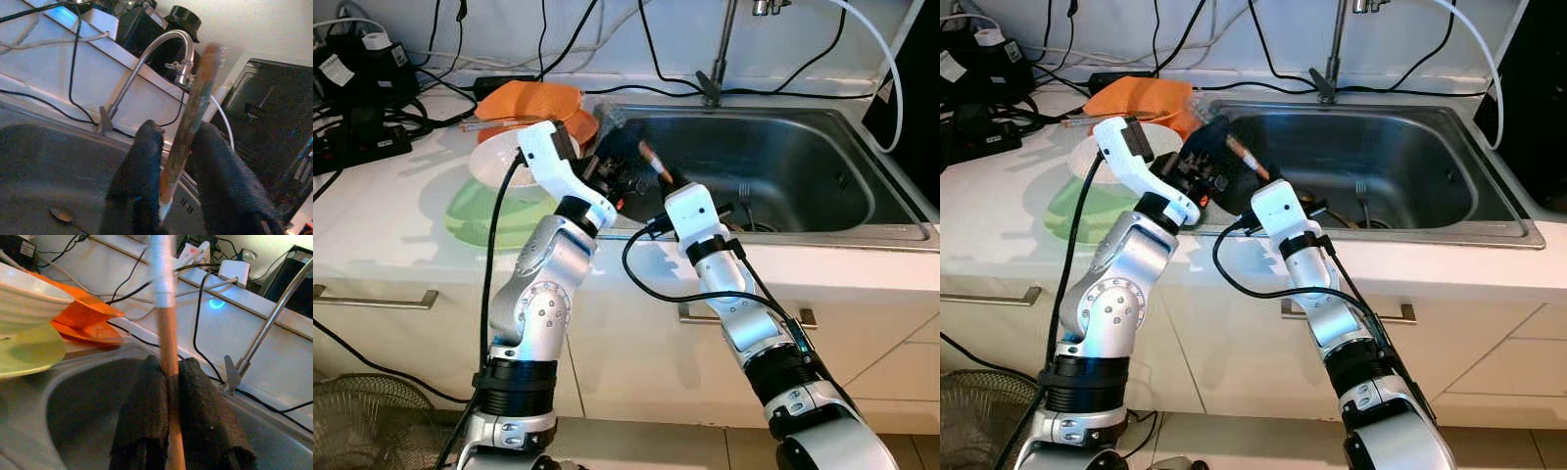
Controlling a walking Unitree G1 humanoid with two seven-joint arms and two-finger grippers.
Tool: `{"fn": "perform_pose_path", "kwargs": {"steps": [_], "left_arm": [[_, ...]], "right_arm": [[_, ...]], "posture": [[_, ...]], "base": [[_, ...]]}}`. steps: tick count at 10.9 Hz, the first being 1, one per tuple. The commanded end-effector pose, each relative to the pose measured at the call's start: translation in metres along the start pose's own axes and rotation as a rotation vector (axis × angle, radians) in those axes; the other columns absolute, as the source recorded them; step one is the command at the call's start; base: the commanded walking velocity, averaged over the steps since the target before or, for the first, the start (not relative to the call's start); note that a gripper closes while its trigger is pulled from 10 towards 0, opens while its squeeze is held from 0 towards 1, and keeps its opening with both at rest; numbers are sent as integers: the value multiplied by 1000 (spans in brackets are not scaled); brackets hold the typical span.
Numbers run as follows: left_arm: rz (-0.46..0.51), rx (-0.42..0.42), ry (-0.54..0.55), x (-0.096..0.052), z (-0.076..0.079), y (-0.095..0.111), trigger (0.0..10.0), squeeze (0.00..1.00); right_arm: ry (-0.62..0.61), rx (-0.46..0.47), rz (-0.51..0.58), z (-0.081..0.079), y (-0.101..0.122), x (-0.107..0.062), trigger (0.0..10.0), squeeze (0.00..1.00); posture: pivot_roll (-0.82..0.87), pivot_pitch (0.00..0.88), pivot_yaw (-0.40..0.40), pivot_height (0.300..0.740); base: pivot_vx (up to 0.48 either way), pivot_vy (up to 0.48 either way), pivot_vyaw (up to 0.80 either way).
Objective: Kitchen organization
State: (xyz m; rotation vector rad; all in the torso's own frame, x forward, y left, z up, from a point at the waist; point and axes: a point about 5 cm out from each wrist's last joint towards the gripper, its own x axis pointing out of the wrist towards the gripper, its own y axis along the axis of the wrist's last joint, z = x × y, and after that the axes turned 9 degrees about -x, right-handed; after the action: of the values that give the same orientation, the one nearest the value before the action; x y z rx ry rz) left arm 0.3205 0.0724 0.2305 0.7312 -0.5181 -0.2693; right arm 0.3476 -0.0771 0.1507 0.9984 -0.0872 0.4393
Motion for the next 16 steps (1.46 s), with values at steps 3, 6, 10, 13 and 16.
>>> {"fn": "perform_pose_path", "kwargs": {"steps": [3, 6, 10, 13, 16], "left_arm": [[24, 5, 4, -2, -2, 5, 10000, 1000], [8, 46, 43, -10, -11, 1, 10000, 0], [-187, 185, 172, -46, -46, -24, 10000, 0], [-411, 225, 163, -67, -56, -54, 10000, 0], [-461, 252, 132, -71, -53, -58, 10000, 0]], "right_arm": [[-70, 21, 17, 15, 5, 8, 0, 0], [-124, 91, -17, 28, 5, 20, 0, 0], [-127, 110, -59, 44, 3, 36, 10000, 0], [-101, 175, -152, 45, -11, 39, 10000, 0], [-76, 222, -254, 38, -29, 31, 10000, 0]], "posture": [[129, 0, 33, 740], [128, 0, 32, 740], [139, 0, 29, 740], [153, 0, 27, 740], [171, 0, 26, 740]], "base": [[0, 0, 0], [0, 0, 0], [0, 0, 0], [0, 0, 0], [0, 0, 0]]}}
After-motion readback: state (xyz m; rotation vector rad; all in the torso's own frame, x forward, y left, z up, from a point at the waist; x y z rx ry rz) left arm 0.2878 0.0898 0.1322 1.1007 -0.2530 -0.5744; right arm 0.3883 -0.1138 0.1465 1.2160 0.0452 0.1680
